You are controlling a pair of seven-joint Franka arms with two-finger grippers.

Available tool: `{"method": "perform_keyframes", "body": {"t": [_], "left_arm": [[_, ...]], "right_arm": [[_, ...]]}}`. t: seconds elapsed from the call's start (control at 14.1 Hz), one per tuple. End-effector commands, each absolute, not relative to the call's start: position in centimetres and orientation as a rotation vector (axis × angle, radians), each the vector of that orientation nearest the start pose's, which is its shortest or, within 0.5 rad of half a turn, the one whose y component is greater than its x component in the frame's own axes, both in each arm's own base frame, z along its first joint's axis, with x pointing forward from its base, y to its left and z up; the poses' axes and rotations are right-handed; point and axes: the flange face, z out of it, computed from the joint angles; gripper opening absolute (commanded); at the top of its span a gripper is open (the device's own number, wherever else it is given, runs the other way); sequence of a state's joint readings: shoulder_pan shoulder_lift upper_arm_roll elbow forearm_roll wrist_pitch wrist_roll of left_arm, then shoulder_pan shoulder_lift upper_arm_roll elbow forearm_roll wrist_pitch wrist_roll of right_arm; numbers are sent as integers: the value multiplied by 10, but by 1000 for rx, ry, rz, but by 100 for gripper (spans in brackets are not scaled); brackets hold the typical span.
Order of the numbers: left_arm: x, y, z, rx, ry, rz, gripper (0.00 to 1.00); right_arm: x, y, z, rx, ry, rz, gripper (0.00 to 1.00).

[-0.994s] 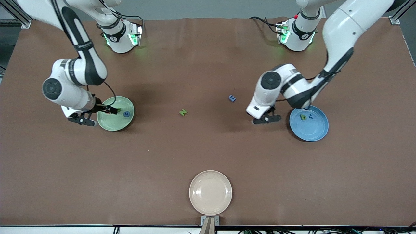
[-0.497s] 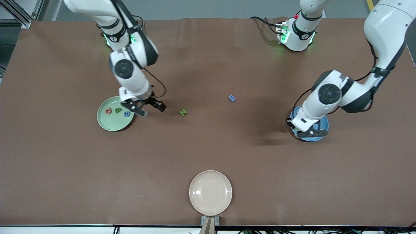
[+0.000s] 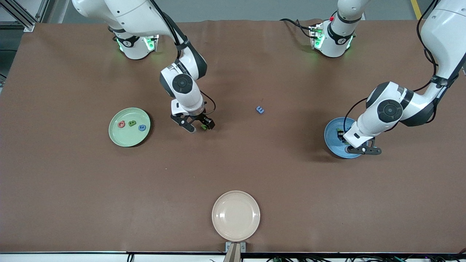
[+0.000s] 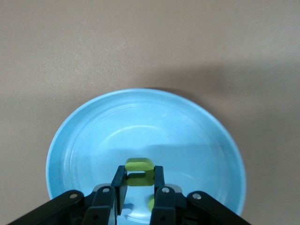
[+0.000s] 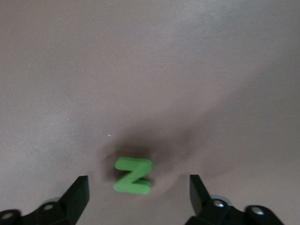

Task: Sort upper and lower case letters into plates
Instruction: 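Release the u in the blue plate while the right gripper places the N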

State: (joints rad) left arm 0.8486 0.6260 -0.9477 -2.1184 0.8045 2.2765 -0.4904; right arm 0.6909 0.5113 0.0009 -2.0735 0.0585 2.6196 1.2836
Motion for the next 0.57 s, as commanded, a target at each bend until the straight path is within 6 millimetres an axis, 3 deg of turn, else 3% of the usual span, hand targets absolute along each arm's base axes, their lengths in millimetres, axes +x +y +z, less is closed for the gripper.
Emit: {"method": "perform_keyframes", "body": {"t": [0.0,0.28,0.43,0.5], "left_arm": [[558,-34,204,-3054,259,84,4],[556,-22,185,-3024,320,92,4],[557,-21,186,-3018,335,89,4],[558,-21,187,-3017,334,85,11]], "right_arm": [[459,382,178,-2937,997,3,86],[458,382,172,-2952,989,6,70],[457,381,171,-2960,985,9,48],[457,381,171,-2963,983,11,29]]}}
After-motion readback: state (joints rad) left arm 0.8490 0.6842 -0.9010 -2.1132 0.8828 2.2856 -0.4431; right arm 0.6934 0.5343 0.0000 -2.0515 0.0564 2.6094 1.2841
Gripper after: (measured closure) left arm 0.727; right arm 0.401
